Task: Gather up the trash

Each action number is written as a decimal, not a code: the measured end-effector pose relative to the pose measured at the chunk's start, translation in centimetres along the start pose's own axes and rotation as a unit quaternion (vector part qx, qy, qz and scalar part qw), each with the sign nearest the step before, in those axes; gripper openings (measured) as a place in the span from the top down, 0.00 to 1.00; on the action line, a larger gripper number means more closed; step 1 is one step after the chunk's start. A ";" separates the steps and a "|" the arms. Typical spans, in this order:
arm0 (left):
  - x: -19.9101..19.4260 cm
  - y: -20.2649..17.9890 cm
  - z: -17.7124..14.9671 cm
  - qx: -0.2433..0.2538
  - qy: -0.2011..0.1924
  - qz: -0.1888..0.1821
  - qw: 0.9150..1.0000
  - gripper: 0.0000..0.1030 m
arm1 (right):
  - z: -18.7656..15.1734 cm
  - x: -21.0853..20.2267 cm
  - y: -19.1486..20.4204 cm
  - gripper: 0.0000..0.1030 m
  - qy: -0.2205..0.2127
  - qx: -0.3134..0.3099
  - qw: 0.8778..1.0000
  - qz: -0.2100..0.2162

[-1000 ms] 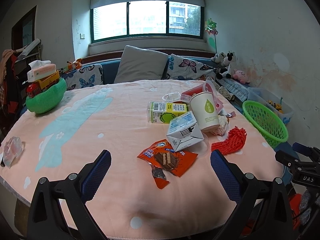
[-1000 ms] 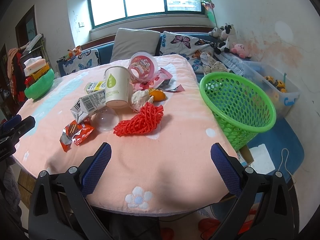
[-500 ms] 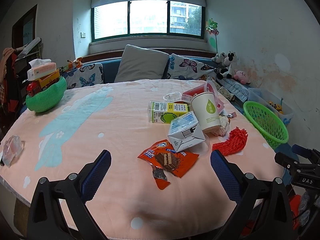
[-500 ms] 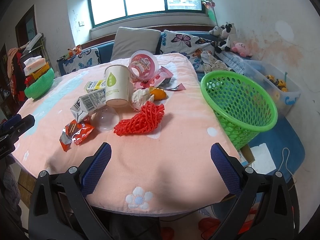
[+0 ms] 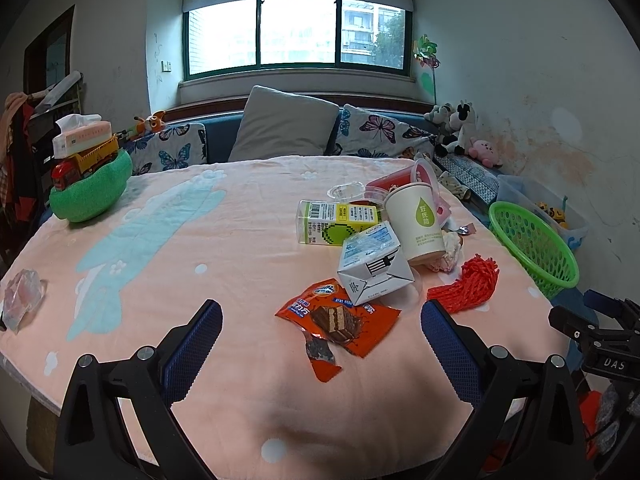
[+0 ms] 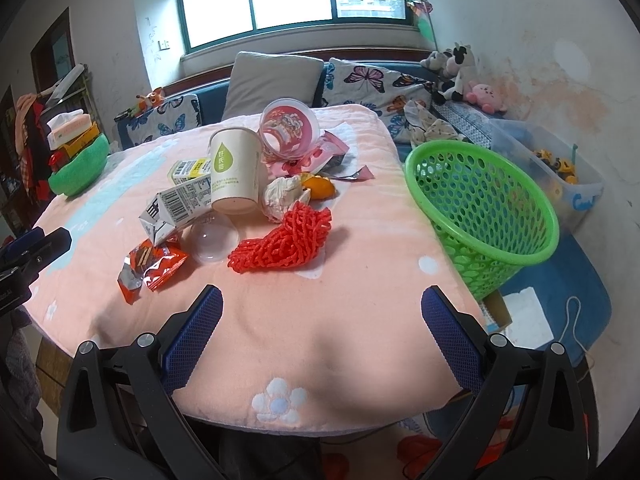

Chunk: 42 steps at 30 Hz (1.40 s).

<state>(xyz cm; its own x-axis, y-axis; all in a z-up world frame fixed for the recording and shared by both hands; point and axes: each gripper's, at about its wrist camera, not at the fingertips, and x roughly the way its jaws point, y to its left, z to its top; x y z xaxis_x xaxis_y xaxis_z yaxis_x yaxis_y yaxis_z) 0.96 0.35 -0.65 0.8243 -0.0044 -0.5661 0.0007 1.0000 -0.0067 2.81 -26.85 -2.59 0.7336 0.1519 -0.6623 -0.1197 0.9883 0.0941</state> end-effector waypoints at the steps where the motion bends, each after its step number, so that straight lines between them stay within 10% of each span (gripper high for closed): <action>1: 0.0 0.0 0.0 0.000 0.000 0.000 1.000 0.06 | 0.0 0.0 0.0 0.04 0.000 0.000 1.000 0.000; 28: 4.5 1.1 1.9 -0.005 0.037 0.002 0.999 0.06 | 3.2 3.9 1.3 0.04 0.010 -0.029 0.999 0.017; 42: 11.7 -0.6 6.9 0.004 0.115 -0.058 0.992 0.06 | 5.0 6.3 0.6 0.04 0.018 -0.036 0.999 0.029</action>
<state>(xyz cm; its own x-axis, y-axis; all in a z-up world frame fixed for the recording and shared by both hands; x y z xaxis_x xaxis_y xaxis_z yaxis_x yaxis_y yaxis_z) 14.45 -0.29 -1.60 0.6676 -0.1199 -0.7348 0.0934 0.9926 -0.0772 10.73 -25.28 -2.99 0.6994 0.2061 -0.6844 -0.2098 0.9745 0.0792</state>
